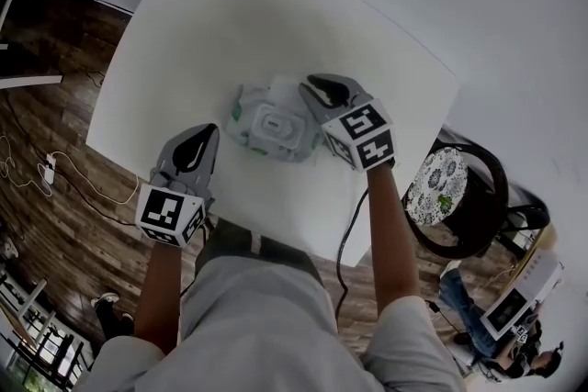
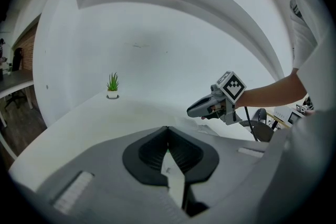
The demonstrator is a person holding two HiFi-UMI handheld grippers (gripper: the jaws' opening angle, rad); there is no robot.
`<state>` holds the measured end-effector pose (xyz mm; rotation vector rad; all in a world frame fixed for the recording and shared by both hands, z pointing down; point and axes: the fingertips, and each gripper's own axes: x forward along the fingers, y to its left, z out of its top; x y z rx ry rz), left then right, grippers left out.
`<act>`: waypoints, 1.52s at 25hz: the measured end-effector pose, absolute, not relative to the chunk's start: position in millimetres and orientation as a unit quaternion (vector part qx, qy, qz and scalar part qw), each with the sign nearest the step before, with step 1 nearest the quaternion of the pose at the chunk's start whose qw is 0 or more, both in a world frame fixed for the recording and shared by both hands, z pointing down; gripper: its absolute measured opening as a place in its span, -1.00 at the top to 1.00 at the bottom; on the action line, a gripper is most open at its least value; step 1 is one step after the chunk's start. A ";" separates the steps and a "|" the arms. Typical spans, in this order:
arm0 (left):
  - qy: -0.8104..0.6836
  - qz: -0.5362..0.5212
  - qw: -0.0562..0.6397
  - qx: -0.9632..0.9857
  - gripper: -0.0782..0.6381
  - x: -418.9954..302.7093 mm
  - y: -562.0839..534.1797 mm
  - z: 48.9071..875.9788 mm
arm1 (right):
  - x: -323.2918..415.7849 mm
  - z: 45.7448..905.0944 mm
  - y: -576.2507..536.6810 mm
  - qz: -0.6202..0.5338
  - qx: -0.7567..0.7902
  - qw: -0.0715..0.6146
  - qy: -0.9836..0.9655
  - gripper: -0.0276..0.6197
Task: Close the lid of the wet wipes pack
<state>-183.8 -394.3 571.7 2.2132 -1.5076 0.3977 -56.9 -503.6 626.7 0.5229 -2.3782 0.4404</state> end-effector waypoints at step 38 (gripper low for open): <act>-0.521 0.129 0.196 0.821 0.78 -166.1 -385.7 555.6 | -71.3 608.5 -472.6 0.195 0.096 0.342 -0.914 0.58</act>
